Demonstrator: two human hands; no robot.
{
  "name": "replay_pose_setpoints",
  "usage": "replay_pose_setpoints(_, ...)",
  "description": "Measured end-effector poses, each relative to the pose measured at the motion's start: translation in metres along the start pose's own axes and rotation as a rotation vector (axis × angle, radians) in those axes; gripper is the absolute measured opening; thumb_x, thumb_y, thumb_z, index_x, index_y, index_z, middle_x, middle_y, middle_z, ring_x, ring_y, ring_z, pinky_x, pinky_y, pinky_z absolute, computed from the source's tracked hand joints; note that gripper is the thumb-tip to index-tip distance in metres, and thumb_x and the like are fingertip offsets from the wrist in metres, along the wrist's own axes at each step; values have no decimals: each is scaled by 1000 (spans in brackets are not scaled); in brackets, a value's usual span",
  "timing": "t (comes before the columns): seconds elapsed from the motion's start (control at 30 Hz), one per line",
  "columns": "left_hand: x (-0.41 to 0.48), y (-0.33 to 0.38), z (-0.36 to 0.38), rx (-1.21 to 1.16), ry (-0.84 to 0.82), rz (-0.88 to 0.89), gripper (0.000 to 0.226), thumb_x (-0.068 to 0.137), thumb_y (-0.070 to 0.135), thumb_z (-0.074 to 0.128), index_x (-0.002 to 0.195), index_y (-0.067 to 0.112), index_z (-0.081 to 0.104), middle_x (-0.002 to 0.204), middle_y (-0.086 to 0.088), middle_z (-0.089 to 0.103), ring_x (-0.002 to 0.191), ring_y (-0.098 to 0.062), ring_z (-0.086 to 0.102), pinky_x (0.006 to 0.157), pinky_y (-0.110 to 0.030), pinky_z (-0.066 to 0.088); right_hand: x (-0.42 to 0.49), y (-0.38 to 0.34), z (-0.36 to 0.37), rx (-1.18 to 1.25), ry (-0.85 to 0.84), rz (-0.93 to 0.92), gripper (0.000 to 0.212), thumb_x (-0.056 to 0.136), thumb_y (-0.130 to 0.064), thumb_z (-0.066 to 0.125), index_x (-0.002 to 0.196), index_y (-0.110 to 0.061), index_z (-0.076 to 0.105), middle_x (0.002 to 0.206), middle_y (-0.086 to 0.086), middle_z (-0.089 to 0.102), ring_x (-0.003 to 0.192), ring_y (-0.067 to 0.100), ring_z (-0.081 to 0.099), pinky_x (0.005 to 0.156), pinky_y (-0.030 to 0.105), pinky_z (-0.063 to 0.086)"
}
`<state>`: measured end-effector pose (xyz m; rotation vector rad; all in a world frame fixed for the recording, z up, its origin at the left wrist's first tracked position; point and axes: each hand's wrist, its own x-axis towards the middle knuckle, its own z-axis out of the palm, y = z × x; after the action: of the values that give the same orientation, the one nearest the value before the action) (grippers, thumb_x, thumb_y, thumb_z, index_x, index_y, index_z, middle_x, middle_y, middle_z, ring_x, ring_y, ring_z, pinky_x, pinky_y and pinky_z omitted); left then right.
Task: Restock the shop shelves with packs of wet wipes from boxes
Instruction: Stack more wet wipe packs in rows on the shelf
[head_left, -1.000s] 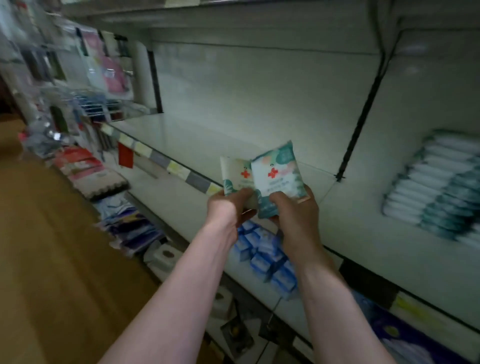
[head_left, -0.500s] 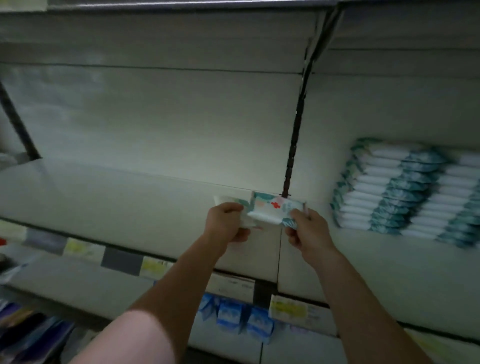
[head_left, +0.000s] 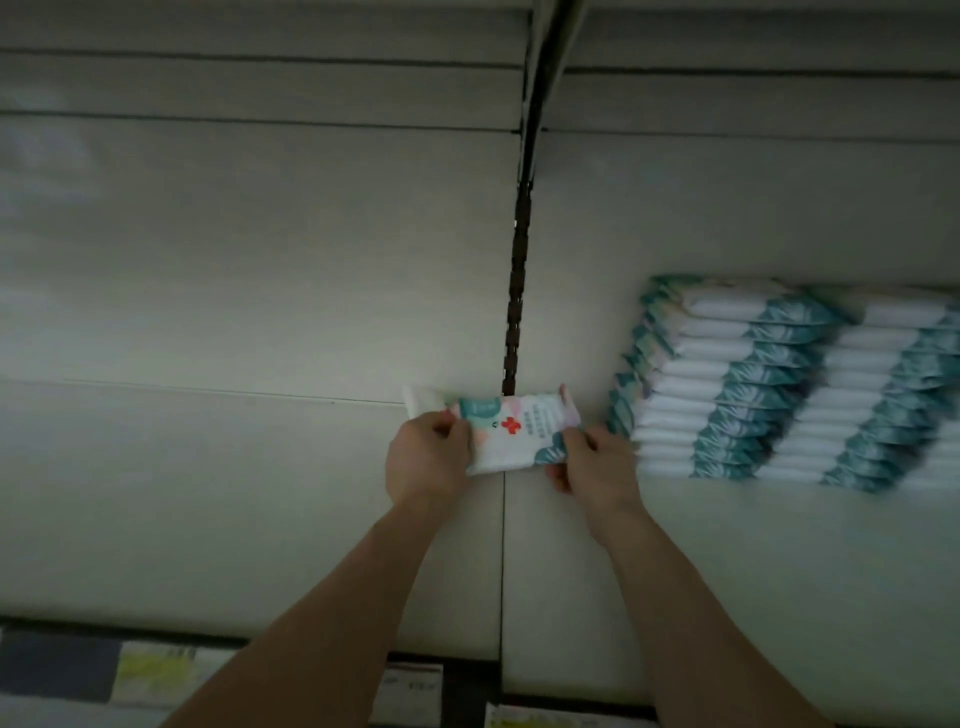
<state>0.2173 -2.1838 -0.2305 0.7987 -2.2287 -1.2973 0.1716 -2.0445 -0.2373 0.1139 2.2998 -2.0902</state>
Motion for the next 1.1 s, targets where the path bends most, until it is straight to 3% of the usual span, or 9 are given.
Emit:
replay_pose_setpoints(0.13,-8,-10,6,-44,124,75,24,92,30,60,110,16,69,112,-5,64,89,-15,56,78,-24,44,7,5,3,-91,110,-62,19,99,-10,46,85,-5,57,73,10,61,47,13,55,39,16,47)
replay_pose_setpoints(0.33,0,-10,1,-354,217,75,32,95,10,51,126,17,58,118,0,49,106,-19,55,96,-32,49,12,8,-1,-178,176,-88,20,99,-11,44,93,-4,62,80,14,68,57,23,64,64,42,59)
replay_pose_setpoints(0.4,-1,-7,-1,-459,178,76,34,96,8,49,125,22,56,124,-3,51,109,-26,59,91,-44,54,11,8,-2,-221,145,-112,19,100,-13,44,101,-5,60,80,11,68,53,18,63,57,35,58)
replay_pose_setpoints(0.47,-6,-3,-2,-505,98,92,39,96,3,46,128,24,50,127,-6,51,108,-30,60,82,-37,58,8,6,-4,-282,105,-148,15,100,-15,44,105,-8,56,83,7,64,54,17,64,52,31,55)
replay_pose_setpoints(0.6,-14,3,-3,-586,-100,144,65,93,-7,48,145,26,28,128,-3,47,100,-21,60,58,-18,56,4,6,-6,-583,74,-284,25,96,-26,51,114,-10,52,107,9,62,81,33,67,76,42,56)
replay_pose_setpoints(0.77,-13,1,-1,-615,-248,131,93,89,-10,54,151,35,1,129,-4,51,95,-18,65,57,-24,57,-5,-3,-18,-930,105,-434,36,99,-30,46,130,-13,49,115,10,62,105,28,59,82,33,45)
replay_pose_setpoints(0.87,-9,2,1,-642,-251,97,96,87,-11,58,150,36,3,127,-6,55,103,-20,64,71,-36,60,-10,-9,-14,-679,153,-591,25,97,-21,50,117,-12,62,105,10,66,92,29,65,79,36,51)
replay_pose_setpoints(0.97,-8,2,2,-678,-272,90,91,86,-9,60,149,35,10,123,-5,58,103,-18,65,76,-33,59,-18,-18,-5,-281,-63,-372,15,94,-31,56,95,-18,62,91,3,69,66,17,68,54,27,54)
replay_pose_setpoints(1.1,-14,3,7,-621,-354,132,63,89,0,61,139,27,33,117,-3,64,97,-14,68,75,-26,59,-18,-23,-1,-25,-289,-145,33,88,-18,64,116,-26,48,109,1,65,87,11,67,65,25,59)
